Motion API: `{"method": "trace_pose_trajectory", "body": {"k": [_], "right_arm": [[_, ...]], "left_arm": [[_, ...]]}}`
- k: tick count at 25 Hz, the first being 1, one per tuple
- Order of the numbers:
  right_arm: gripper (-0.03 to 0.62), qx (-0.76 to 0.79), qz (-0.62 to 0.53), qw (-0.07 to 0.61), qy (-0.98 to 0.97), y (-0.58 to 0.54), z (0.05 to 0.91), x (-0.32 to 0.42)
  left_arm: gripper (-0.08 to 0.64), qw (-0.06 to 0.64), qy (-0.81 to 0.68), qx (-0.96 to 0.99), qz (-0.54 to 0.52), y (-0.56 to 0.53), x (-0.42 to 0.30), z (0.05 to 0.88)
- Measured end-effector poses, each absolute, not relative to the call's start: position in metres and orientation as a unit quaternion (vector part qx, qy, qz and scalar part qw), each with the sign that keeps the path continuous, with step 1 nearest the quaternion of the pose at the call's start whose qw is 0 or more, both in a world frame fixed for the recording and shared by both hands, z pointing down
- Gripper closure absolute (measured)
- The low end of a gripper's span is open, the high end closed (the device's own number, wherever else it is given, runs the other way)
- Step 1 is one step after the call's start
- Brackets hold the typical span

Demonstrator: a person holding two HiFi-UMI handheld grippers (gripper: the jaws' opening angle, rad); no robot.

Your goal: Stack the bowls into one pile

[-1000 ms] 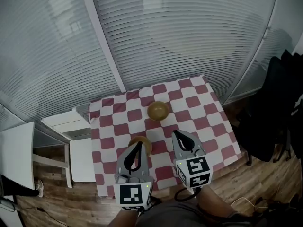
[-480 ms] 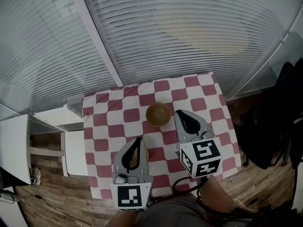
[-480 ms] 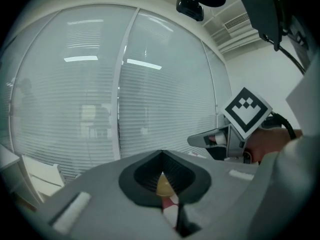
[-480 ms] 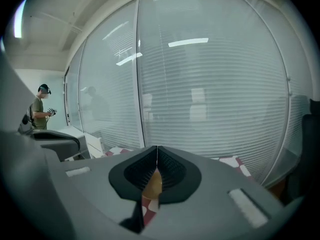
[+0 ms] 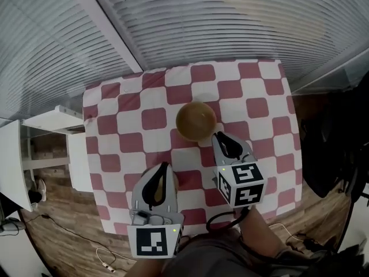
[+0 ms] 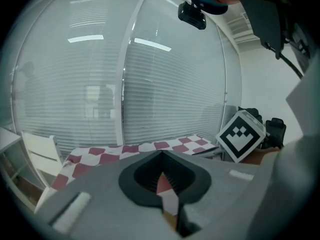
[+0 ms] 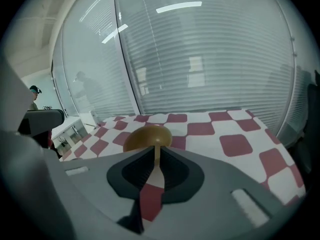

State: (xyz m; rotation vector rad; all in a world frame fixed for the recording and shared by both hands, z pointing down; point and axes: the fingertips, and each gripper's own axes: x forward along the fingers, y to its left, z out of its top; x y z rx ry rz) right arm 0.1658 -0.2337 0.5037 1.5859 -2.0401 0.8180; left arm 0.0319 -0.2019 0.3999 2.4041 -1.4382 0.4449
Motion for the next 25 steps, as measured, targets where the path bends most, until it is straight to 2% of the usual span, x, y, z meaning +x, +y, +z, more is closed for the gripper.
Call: {"method": "trace_pose_trajectory", "body": {"k": [3,10,25], "right_arm": [[0.502,0.570,0.304,0.216,-0.732,-0.237,0.514,0.165],[0.471,0.576,0.301,0.213,-0.729,-0.252,0.514,0.165],[0.483,0.588,0.308,0.236,-0.709,-0.275,0.540,0.173]], "left_arm": [[0.560,0.150,-0.507,0.833,0.165,-0.209,0.026,0.408],[0.560,0.166,-0.504,0.832,0.164,-0.214,0.024,0.415],[0.560,0.188,-0.507,0.823,0.173,-0.236,0.017,0.436]]}}
